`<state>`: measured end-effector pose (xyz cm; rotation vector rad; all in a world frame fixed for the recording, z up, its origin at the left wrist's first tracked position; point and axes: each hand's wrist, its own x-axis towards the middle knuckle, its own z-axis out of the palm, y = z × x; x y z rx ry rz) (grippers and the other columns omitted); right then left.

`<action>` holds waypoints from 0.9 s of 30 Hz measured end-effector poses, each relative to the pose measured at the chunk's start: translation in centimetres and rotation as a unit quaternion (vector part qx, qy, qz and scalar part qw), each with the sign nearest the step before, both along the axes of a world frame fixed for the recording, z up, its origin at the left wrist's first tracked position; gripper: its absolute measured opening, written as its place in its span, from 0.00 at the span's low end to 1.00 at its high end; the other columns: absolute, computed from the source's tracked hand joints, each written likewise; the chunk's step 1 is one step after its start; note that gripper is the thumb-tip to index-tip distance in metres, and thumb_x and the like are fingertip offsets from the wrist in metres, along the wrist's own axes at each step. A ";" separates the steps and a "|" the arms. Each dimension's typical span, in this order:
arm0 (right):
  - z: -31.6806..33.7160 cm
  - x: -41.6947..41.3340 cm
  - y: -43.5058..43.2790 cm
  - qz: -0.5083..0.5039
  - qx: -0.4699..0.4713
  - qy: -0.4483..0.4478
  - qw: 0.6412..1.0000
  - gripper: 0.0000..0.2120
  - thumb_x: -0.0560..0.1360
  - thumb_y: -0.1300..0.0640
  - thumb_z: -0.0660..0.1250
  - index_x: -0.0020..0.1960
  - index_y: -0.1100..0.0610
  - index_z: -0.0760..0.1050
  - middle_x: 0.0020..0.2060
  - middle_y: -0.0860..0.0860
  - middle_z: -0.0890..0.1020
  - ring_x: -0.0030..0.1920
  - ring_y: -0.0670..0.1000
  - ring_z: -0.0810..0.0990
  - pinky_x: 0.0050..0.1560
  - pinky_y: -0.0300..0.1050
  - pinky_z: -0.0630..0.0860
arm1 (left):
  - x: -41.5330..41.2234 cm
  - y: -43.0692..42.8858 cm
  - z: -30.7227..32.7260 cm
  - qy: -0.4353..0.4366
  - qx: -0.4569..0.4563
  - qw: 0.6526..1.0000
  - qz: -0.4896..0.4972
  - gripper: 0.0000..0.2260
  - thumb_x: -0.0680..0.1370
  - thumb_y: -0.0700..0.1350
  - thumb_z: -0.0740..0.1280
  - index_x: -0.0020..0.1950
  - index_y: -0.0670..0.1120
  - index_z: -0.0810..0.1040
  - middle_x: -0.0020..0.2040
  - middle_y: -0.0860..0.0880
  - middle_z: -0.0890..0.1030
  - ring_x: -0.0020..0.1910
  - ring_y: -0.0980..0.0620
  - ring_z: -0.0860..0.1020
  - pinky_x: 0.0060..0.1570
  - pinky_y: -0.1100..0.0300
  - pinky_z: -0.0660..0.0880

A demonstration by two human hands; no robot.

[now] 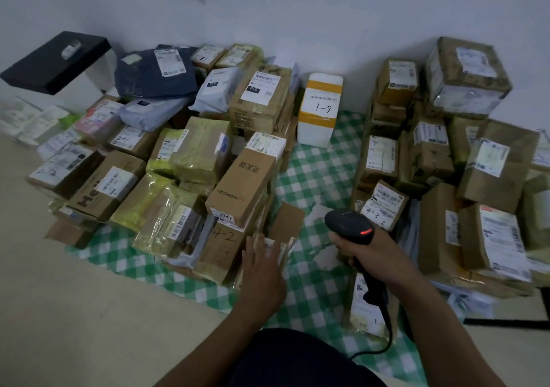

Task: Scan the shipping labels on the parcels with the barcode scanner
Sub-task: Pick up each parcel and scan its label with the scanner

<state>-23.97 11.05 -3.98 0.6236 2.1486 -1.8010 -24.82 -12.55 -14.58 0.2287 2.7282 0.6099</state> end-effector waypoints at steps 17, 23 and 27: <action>1.5 7.0 6.7 -0.232 0.034 -0.027 0.972 0.10 0.76 0.52 0.77 0.54 0.42 0.78 0.49 0.58 0.86 0.49 0.54 0.86 0.33 0.35 0.78 | -9.9 20.2 -0.4 -0.185 0.304 0.934 -0.032 0.20 0.80 0.48 0.71 0.71 0.50 0.72 0.66 0.50 0.81 0.65 0.49 0.79 0.65 0.52 0.76; 1.2 9.2 7.7 -0.280 0.054 -0.042 0.957 0.12 0.74 0.50 0.78 0.56 0.50 0.82 0.38 0.53 0.87 0.35 0.49 0.84 0.39 0.46 0.79 | -10.3 20.8 -0.5 -0.274 0.363 0.889 0.051 0.21 0.82 0.44 0.70 0.75 0.50 0.72 0.68 0.48 0.80 0.63 0.49 0.78 0.64 0.50 0.76; 1.2 9.4 7.6 -0.287 0.053 -0.055 0.955 0.12 0.74 0.49 0.78 0.52 0.54 0.82 0.33 0.56 0.84 0.32 0.51 0.81 0.37 0.47 0.77 | -9.6 18.8 -1.4 -0.338 0.401 0.852 0.005 0.43 0.73 0.36 0.77 0.81 0.59 0.61 0.70 0.53 0.77 0.66 0.51 0.78 0.64 0.44 0.78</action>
